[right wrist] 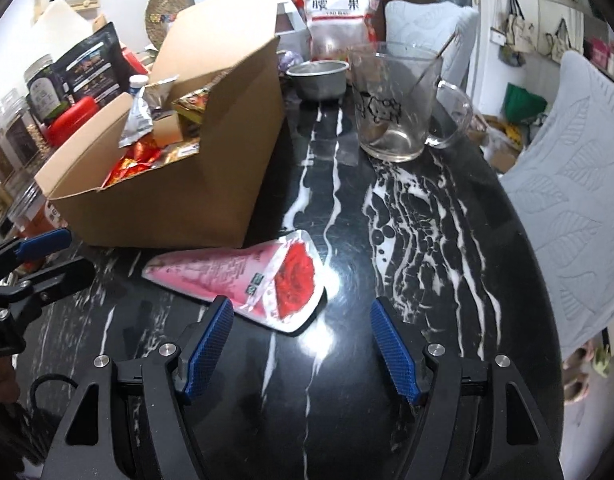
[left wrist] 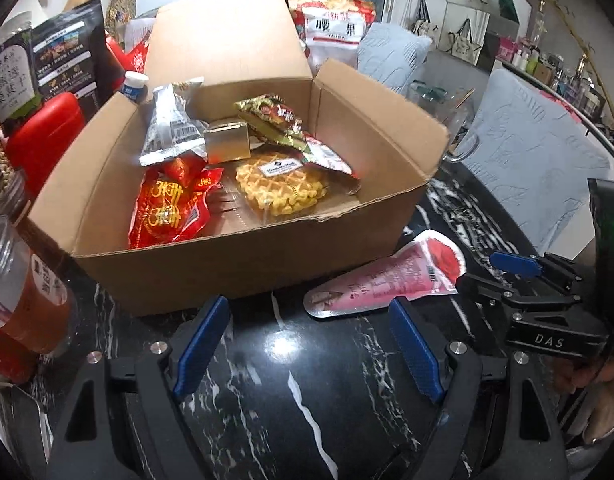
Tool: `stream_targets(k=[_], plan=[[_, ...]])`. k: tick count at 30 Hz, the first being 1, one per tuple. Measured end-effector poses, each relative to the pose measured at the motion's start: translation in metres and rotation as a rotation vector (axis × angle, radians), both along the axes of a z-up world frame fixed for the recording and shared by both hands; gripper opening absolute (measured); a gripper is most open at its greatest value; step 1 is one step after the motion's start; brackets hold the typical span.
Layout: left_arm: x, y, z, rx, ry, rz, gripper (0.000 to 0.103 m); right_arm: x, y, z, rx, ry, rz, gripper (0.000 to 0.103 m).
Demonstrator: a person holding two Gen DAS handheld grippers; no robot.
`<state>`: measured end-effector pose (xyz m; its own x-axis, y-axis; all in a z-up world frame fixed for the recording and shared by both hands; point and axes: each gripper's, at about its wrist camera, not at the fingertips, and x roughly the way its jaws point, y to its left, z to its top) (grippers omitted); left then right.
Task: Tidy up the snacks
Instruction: 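Grasp the pink-and-red pouch at its red end with the right tool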
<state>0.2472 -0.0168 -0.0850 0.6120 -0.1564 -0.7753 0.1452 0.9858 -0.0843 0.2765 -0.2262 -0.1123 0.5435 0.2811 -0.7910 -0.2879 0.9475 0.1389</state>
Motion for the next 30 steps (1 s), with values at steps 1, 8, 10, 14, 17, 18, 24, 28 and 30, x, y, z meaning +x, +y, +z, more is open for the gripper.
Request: stream_targets(k=[1, 8, 10, 14, 17, 18, 24, 28, 30], plan=[[0.003, 0.0, -0.003, 0.001, 0.008, -0.002, 0.082, 0.004, 0.001, -0.002, -0.001, 0.01, 0.008, 0.072], [0.012, -0.001, -0.013, -0.011, 0.021, -0.006, 0.082, 0.019, 0.013, -0.009, 0.003, 0.027, 0.081, 0.072], [0.014, 0.0, -0.017, -0.018, 0.036, -0.012, 0.082, 0.023, 0.017, -0.012, 0.004, 0.034, 0.1, 0.072], [0.021, 0.003, -0.027, -0.048, 0.074, -0.038, 0.082, 0.028, 0.025, -0.014, -0.011, 0.029, 0.125, 0.072], [0.024, 0.006, -0.031, -0.082, 0.083, -0.046, 0.082, 0.03, 0.024, -0.014, -0.017, 0.03, 0.129, 0.072], [0.025, 0.007, -0.033, -0.096, 0.084, -0.053, 0.082, 0.03, 0.025, -0.014, -0.021, 0.029, 0.129, 0.072], [0.032, 0.003, -0.042, -0.151, 0.128, -0.105, 0.082, 0.032, 0.022, -0.014, -0.036, 0.02, 0.12, 0.072], [0.033, -0.003, -0.044, -0.144, 0.124, -0.137, 0.082, 0.032, 0.021, -0.015, -0.039, 0.014, 0.13, 0.072], [0.035, -0.007, -0.045, -0.142, 0.118, -0.163, 0.082, 0.032, 0.022, -0.015, -0.03, 0.013, 0.143, 0.067]])
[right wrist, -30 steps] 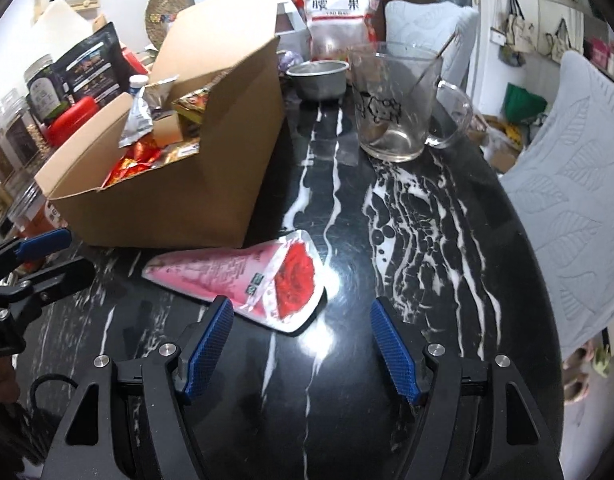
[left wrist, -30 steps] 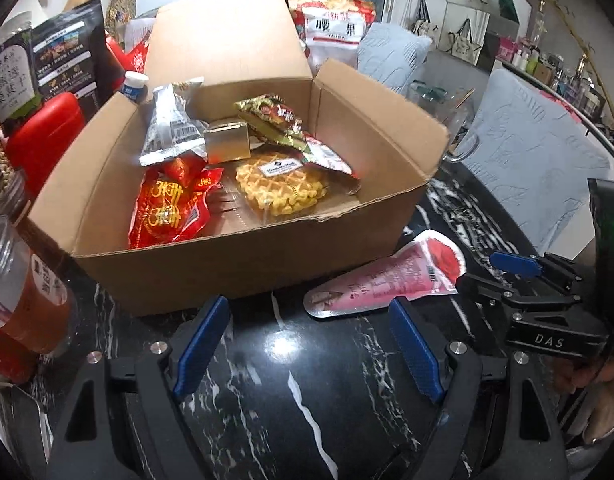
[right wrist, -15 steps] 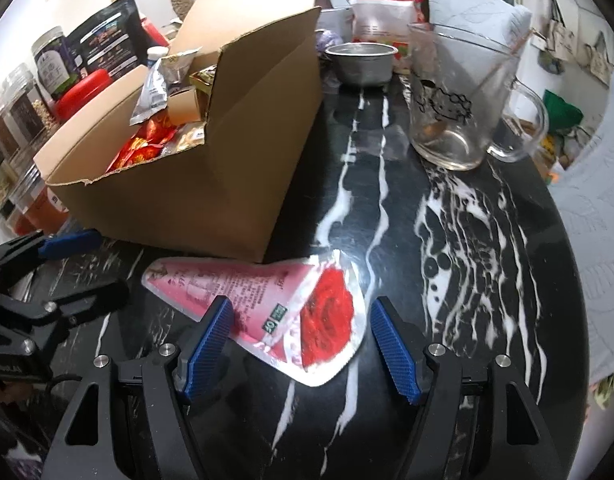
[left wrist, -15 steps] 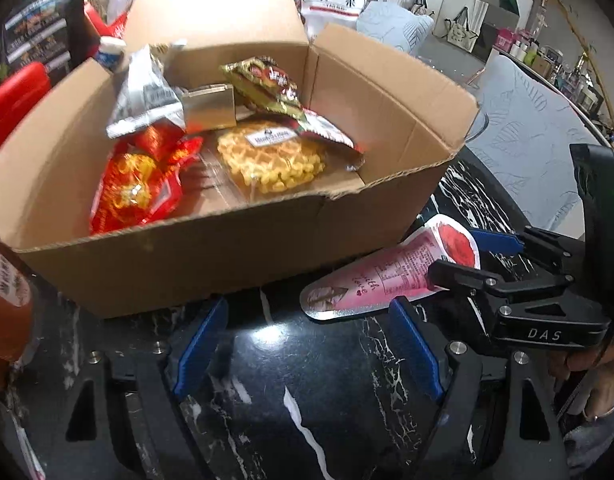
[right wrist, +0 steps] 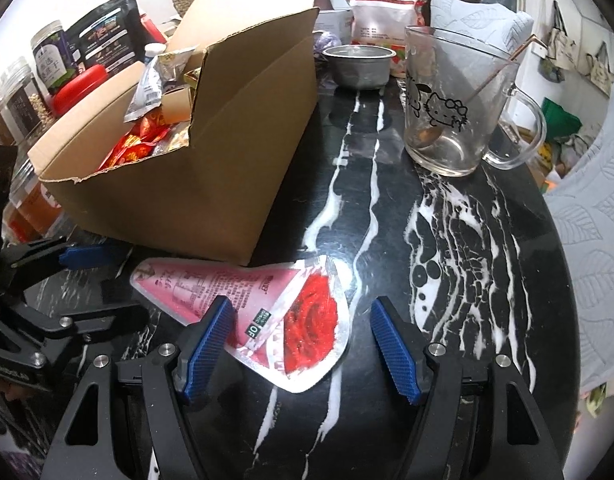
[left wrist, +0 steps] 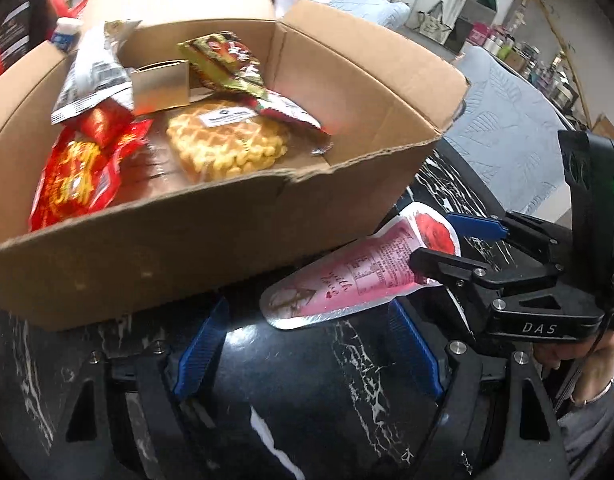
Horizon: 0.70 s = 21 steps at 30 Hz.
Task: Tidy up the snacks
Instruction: 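Grasp the pink-and-red pouch at its red end with the right tool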
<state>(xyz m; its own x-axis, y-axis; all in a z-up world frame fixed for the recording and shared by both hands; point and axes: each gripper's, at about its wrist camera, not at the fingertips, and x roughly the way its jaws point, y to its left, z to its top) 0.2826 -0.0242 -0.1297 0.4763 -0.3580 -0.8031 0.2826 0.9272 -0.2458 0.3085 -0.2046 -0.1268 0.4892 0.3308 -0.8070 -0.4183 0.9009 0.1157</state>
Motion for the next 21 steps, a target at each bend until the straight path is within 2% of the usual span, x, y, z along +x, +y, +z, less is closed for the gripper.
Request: stream_targets(k=[3, 10, 11, 12, 16, 21], plan=[[0.003, -0.005, 0.0, 0.003, -0.013, -0.035, 0.082, 0.0, 0.001, 0.0, 0.022, 0.006, 0.023, 0.055], [0.003, -0.011, -0.001, -0.016, -0.019, -0.069, 0.082, -0.001, 0.012, 0.002, 0.037, 0.001, 0.084, 0.039], [0.003, -0.011, -0.001, -0.015, -0.013, -0.066, 0.082, -0.002, 0.014, 0.003, 0.031, -0.003, 0.086, 0.032], [0.002, -0.011, 0.0, -0.014, -0.004, -0.062, 0.082, -0.003, 0.014, 0.002, 0.017, -0.003, 0.083, 0.018], [-0.008, -0.003, 0.001, -0.027, 0.015, -0.031, 0.082, -0.007, 0.013, 0.0, 0.024, 0.002, 0.081, 0.013], [-0.032, 0.012, 0.008, 0.017, -0.037, 0.018, 0.082, -0.016, 0.014, 0.0, 0.006, -0.017, 0.08, 0.01]])
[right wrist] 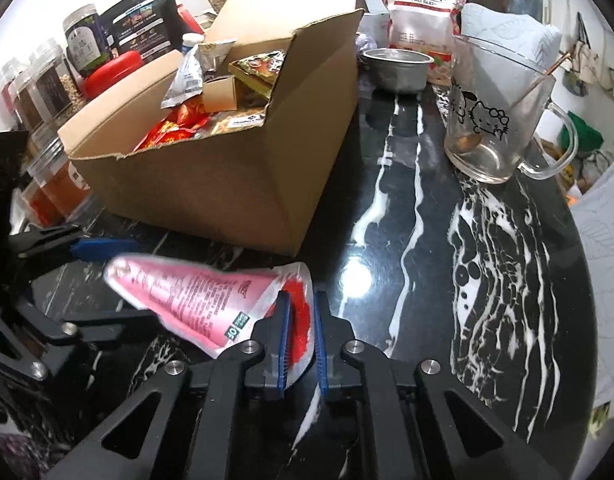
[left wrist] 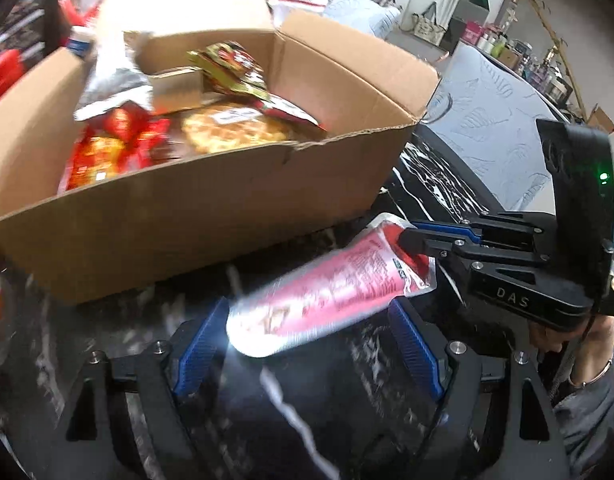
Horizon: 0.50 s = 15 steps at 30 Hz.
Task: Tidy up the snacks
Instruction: 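Grasp the pink-and-red pouch at its red end with the right tool, then grasp the pink pouch's narrow end with the left tool while the right tool holds it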
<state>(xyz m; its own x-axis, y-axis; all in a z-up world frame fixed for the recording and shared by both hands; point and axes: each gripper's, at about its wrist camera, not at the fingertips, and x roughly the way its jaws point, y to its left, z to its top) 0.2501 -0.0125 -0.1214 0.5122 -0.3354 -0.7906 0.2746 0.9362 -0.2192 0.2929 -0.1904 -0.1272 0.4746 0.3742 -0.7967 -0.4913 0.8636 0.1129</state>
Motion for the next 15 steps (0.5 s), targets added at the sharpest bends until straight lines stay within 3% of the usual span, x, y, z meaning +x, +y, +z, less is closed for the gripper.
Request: stream_targets(k=[10, 15], plan=[[-0.029, 0.037, -0.01, -0.073, 0.038, 0.088, 0.082, -0.024, 0.027, -0.001, -0.103, -0.077, 0.085, 0.01], [-0.031, 0.044, -0.014, -0.097, 0.027, 0.088, 0.082, -0.023, 0.037, -0.001, -0.094, -0.068, 0.107, 0.01]])
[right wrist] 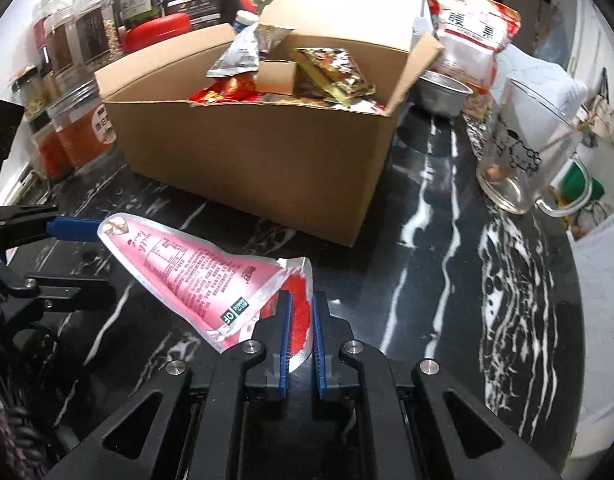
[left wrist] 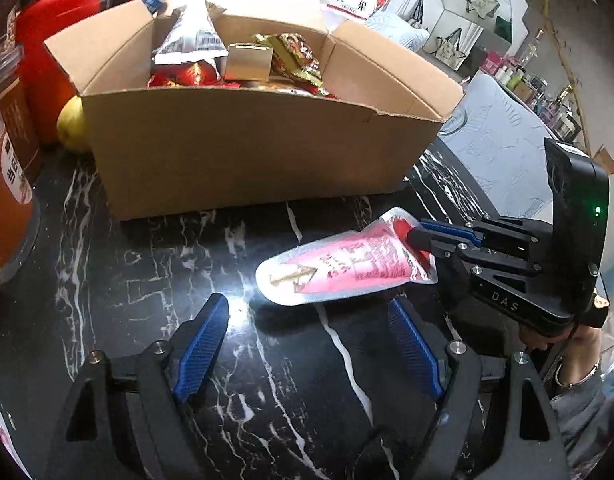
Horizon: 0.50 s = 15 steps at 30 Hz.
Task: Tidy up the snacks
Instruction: 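Grasp the pink pouch's narrow end with the left tool while the right tool holds it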
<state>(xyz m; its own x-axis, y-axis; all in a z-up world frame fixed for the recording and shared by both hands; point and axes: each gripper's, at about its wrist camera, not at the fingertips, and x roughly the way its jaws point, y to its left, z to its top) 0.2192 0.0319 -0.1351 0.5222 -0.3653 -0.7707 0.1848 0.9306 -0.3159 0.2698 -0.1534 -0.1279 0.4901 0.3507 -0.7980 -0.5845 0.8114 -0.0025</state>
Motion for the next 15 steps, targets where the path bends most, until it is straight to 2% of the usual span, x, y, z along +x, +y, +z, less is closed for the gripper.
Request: stream_targets(k=[1, 4, 7, 15], plan=[[-0.001, 0.0, 0.0, 0.003, -0.004, -0.003, 0.082, 0.0, 0.001, 0.0, 0.005, 0.004, 0.002, 0.01], [-0.004, 0.001, 0.0, 0.002, -0.007, -0.018, 0.062, -0.002, 0.003, 0.0, 0.012, 0.009, 0.008, 0.01], [-0.004, 0.004, 0.0, -0.006, -0.005, -0.024, 0.052, -0.004, 0.005, -0.001, 0.015, 0.006, 0.014, 0.01], [-0.004, 0.012, 0.01, -0.055, 0.0, -0.025, 0.051, -0.011, 0.011, -0.003, -0.005, -0.029, 0.034, 0.01]])
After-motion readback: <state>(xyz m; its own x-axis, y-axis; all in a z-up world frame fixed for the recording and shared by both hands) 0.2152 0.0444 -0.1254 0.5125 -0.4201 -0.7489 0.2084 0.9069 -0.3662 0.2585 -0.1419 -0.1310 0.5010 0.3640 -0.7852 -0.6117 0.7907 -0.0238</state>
